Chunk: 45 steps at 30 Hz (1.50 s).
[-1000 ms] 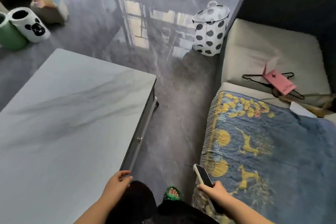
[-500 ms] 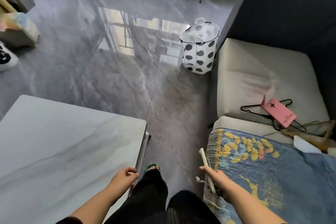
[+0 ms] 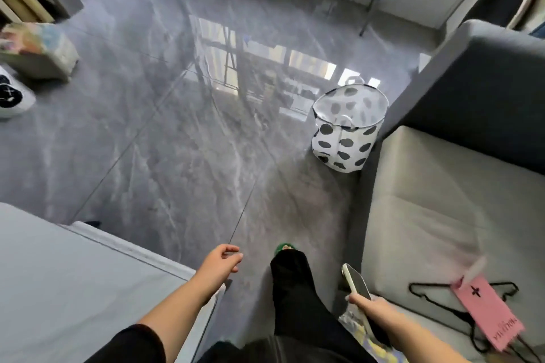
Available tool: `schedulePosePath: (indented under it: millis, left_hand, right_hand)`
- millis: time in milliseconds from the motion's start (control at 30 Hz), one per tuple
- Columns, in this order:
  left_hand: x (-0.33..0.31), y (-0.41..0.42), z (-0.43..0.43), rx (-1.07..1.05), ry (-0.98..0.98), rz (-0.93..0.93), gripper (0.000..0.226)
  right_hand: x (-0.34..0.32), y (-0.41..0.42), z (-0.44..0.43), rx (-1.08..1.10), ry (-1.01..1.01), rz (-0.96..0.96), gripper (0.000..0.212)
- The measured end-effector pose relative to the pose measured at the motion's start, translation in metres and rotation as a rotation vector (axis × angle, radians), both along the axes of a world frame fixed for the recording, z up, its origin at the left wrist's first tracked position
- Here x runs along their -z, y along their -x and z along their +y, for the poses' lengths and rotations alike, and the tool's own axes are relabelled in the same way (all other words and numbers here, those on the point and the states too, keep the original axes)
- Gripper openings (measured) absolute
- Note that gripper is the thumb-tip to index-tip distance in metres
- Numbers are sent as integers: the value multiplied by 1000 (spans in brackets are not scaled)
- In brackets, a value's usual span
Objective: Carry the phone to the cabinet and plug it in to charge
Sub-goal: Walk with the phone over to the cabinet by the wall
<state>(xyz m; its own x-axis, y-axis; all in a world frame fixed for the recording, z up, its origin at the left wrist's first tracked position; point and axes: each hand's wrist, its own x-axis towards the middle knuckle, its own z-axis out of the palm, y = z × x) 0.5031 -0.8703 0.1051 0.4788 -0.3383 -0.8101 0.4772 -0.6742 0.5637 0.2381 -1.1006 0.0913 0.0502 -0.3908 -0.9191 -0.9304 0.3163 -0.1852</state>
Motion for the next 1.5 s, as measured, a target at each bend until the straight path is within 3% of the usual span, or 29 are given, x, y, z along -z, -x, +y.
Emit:
schedulePosePath:
  millis: [233,433,667,933,1133,1267,1367,1500]
  left_hand:
    - [3,-43,-30,-341,-173,53,24]
    - [0,-95,-16,-623,-217,74,24]
    - [6,-166,13,-876,-167,181,17]
    - [-3,-302,46,-967,-121,143,10]
    - [-4,-424,84,-1166,3,63,11]
    - [6,-480,111,-1283,-2,52,10]
    - [11,-502,129,-1395,-45,92,10]
    - [13,-517,165,-1606,-72,119,10]
  right_hand:
    - [5,-170,-89,-348,-63,-7,70]
    - [12,-337,-97,-653,-257,-28,43]
    - [-2,-517,-52,-791,-376,-71,40]
    - [-4,-677,-31,-979,-330,-21,27]
    - [-2,-791,-22,-1031,-232,117,35]
    - [7,-879,13,-1037,-214,68,42]
    - [9,-945,68,-1060,-217,16,35]
    - [15,-1023,169,-1185,-302,115,26]
